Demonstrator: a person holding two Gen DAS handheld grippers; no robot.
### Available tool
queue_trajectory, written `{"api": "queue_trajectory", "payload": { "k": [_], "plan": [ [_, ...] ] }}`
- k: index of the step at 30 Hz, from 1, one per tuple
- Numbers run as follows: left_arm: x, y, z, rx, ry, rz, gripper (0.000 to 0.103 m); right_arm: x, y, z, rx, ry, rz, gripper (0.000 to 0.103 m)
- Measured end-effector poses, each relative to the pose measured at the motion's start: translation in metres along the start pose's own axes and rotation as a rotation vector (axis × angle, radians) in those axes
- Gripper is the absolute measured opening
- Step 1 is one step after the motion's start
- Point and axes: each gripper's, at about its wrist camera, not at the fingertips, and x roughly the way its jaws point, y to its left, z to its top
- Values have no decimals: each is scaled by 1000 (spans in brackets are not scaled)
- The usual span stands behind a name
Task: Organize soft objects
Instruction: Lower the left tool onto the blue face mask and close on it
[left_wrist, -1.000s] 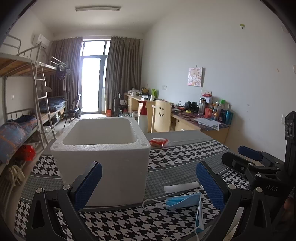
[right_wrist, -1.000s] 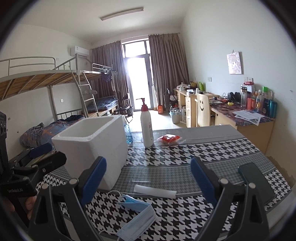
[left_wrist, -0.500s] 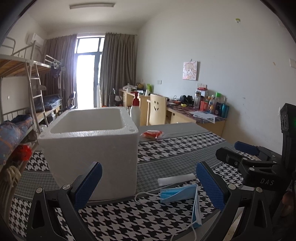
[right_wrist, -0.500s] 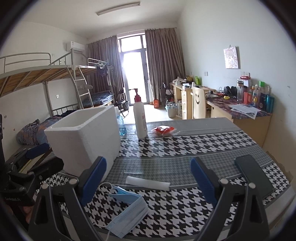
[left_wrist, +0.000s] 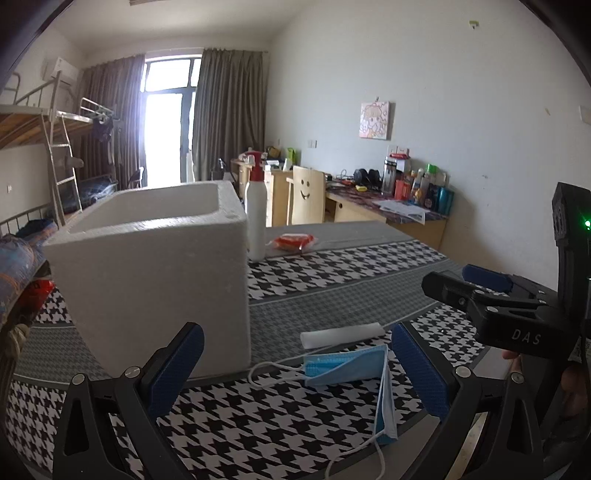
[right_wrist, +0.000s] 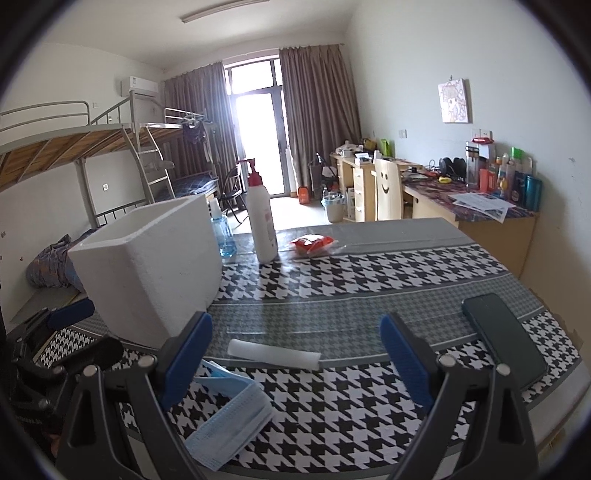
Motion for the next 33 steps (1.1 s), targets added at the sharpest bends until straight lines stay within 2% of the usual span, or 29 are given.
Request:
{"api": "queue_trajectory", "payload": {
  "k": [13, 25, 33],
  "plan": [
    [13, -25, -17, -16, 64, -11, 102, 13, -19, -5, -19, 69, 36, 94],
    [33, -46, -25, -19, 151, -31, 102, 18, -28, -9, -30, 96, 66, 94],
    [57, -51, -34, -48, 252, -33, 85, 24, -32, -15, -45, 125, 76, 94]
  ]
}}
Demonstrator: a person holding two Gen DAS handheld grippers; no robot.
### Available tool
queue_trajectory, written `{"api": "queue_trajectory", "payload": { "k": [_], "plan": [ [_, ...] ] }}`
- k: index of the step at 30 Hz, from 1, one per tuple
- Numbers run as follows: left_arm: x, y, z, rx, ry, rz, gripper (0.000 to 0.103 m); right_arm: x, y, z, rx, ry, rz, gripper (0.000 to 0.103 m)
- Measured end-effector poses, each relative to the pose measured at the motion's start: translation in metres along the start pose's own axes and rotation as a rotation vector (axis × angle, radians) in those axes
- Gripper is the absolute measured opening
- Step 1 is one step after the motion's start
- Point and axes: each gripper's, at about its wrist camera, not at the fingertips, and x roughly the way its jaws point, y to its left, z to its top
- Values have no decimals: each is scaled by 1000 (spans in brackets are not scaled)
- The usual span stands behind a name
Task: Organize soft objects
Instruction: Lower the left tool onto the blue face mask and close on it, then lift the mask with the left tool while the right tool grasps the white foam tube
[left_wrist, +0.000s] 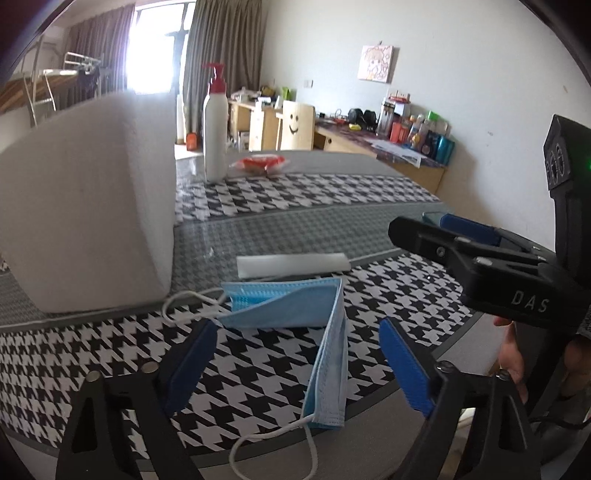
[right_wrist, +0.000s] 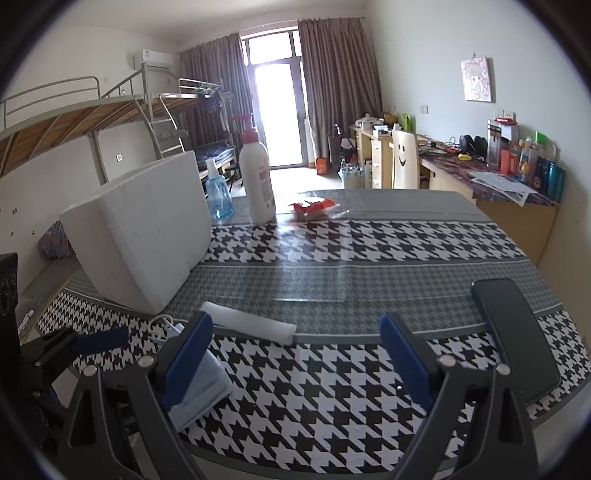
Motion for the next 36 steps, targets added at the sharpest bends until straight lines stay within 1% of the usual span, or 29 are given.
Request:
{"api": "queue_trajectory", "payload": {
  "k": [2, 6, 7, 9, 10, 12, 15, 16, 18, 20, 21, 24, 30, 36],
  "plan": [
    [4, -3, -1, 3, 16, 4, 83, 1, -3, -1, 9, 5, 7, 94],
    [11, -9, -2, 11, 47, 17, 70, 1, -6, -2, 14, 7, 12, 94],
    [13, -10, -2, 11, 53, 17, 68, 1, -6, -2, 14, 8, 14, 94],
    [17, -14, -3, 16, 66, 14, 59, 2, -8, -3, 15, 13, 16, 94],
    [20, -17, -3, 19, 72, 13, 56, 3, -9, -4, 14, 17, 16, 94],
    [24, -21, -4, 29, 89, 7, 45, 4, -11, -4, 15, 22, 15, 94],
    [29, -26, -4, 49, 105, -3, 35, 6, -15, -4, 28, 29, 25, 94],
    [29, -26, -5, 52, 107, -5, 33, 6, -15, -5, 28, 31, 29, 94],
    [32, -28, -5, 61, 112, -8, 25, 7, -14, -5, 25, 36, 30, 94],
    [34, -28, -6, 67, 116, -7, 20, 9, -13, -6, 21, 43, 36, 94],
    [36, -27, -6, 66, 118, -8, 14, 10, -13, -6, 19, 46, 38, 94],
    [37, -25, -6, 58, 116, -18, 4, 11, -12, -5, 17, 51, 44, 94],
    [19, -14, -5, 54, 65, -23, 3, 18, -8, -5, 2, 71, 56, 94],
    [9, -7, -4, 41, 46, -13, 3, 30, -2, -3, -16, 99, 66, 94]
  ]
}}
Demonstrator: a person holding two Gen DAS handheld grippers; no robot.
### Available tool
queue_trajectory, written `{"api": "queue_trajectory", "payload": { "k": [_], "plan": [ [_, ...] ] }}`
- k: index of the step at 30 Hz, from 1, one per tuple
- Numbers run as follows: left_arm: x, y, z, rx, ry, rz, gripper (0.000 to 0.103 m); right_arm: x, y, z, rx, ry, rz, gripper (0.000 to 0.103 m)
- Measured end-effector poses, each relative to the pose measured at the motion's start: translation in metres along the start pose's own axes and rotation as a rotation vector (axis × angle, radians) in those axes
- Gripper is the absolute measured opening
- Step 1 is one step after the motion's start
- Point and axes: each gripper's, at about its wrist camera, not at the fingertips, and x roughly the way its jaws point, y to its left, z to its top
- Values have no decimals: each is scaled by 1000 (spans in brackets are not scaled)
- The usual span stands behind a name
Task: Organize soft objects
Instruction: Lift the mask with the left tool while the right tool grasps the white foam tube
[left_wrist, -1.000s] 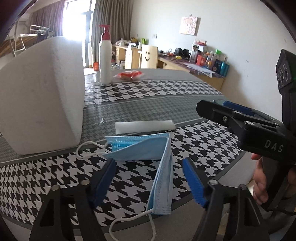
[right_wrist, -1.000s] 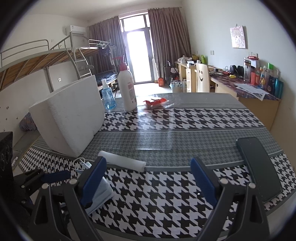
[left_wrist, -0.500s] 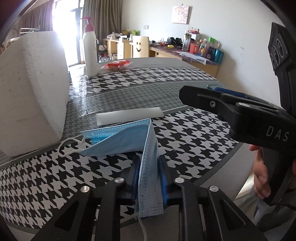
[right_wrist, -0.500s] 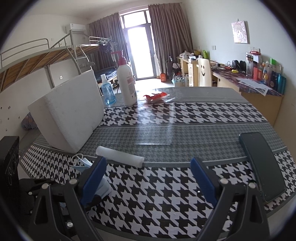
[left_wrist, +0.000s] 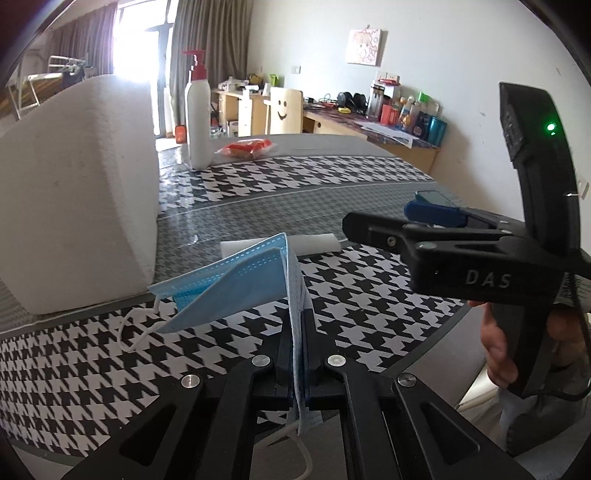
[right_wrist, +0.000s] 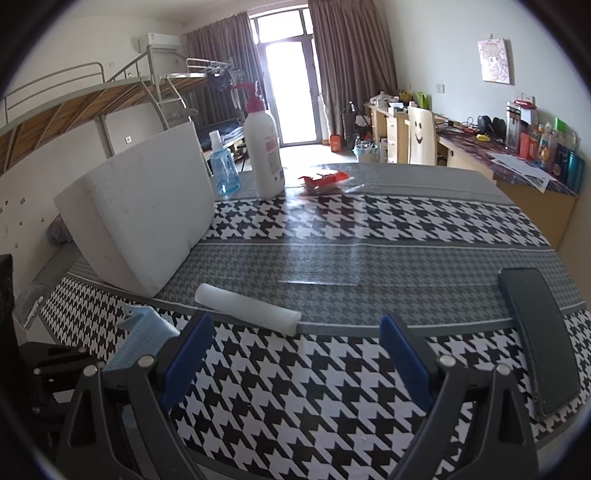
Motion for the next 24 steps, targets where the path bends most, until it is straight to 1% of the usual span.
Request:
{"api": "queue_trajectory", "payload": {
  "k": [5, 12, 14, 15, 18, 23, 24],
  "plan": [
    [-3, 6, 0, -16, 1, 18, 3, 9, 3, 2, -11, 30, 17, 94],
    [-5, 15, 2, -31, 8, 38, 3, 27, 12, 2, -75, 96, 45, 94],
    [-6, 19, 3, -39, 9, 43, 3, 31, 15, 3, -86, 109, 58, 92],
    [-7, 20, 3, -43, 7, 48, 3, 33, 16, 3, -97, 116, 58, 89],
    [-7, 24, 4, -48, 7, 61, 3, 37, 23, 4, -147, 127, 66, 88],
    [-9, 26, 4, -55, 7, 70, 3, 47, 28, 2, -185, 161, 96, 82],
    [-9, 27, 4, -59, 7, 72, 3, 48, 29, 2, -191, 168, 98, 79]
  ]
}}
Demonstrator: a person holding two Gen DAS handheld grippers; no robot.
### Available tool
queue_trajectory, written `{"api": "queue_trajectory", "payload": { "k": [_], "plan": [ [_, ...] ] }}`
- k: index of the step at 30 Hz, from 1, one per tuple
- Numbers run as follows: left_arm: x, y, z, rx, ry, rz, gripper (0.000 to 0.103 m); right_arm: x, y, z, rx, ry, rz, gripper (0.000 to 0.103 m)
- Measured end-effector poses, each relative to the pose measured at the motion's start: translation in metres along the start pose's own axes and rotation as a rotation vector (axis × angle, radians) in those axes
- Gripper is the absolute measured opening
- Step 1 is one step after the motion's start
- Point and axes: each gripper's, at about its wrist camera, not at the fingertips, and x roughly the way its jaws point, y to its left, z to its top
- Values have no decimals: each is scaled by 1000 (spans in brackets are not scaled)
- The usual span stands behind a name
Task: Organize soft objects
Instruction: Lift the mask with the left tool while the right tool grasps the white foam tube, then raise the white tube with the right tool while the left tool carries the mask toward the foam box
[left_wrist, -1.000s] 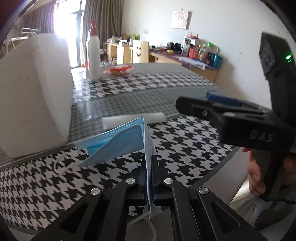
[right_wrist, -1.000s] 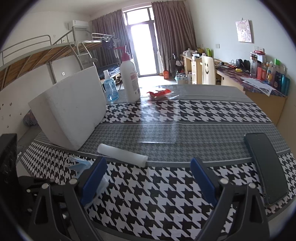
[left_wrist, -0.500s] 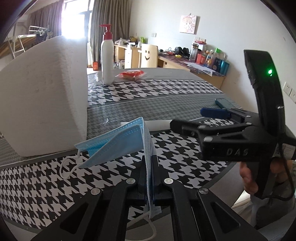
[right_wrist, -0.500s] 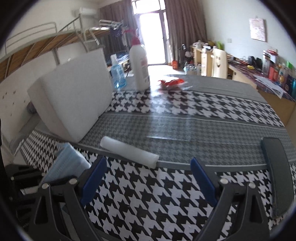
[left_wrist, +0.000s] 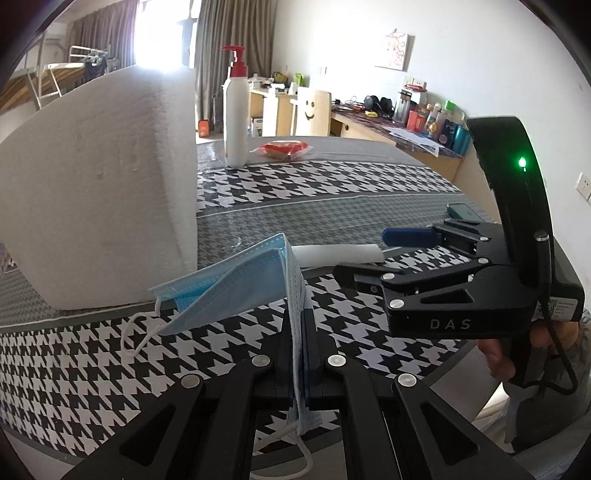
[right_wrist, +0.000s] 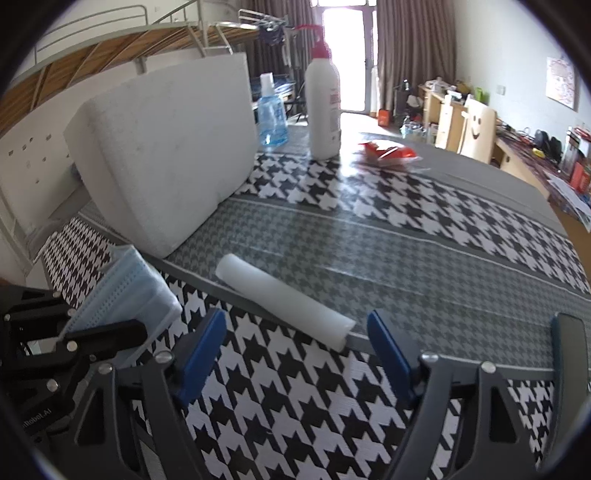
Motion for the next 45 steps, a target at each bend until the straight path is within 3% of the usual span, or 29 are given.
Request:
{"api": "queue_trajectory", "payload": {
  "k": [16, 23, 28, 32, 33, 34, 45],
  "plan": [
    [10, 6, 7, -31, 8, -4, 3, 16, -4, 11, -83, 72, 44, 72],
    [10, 13, 6, -44, 6, -1, 3, 21, 2, 12, -143, 80, 6, 62],
    [8, 13, 4, -43, 7, -1, 3, 19, -2, 14, -123, 79, 25, 35],
    [6, 12, 3, -41, 3, 0, 3, 18, 1, 14, -134, 73, 6, 25],
    [6, 11, 3, -39, 1, 0, 3, 17, 0, 14, -121, 74, 4, 15],
    [4, 10, 2, -39, -1, 1, 3, 17, -3, 15, -101, 78, 8, 12],
    [-5, 1, 5, -7, -34, -1, 3, -5, -13, 11, 19, 18, 75, 11]
  ]
}}
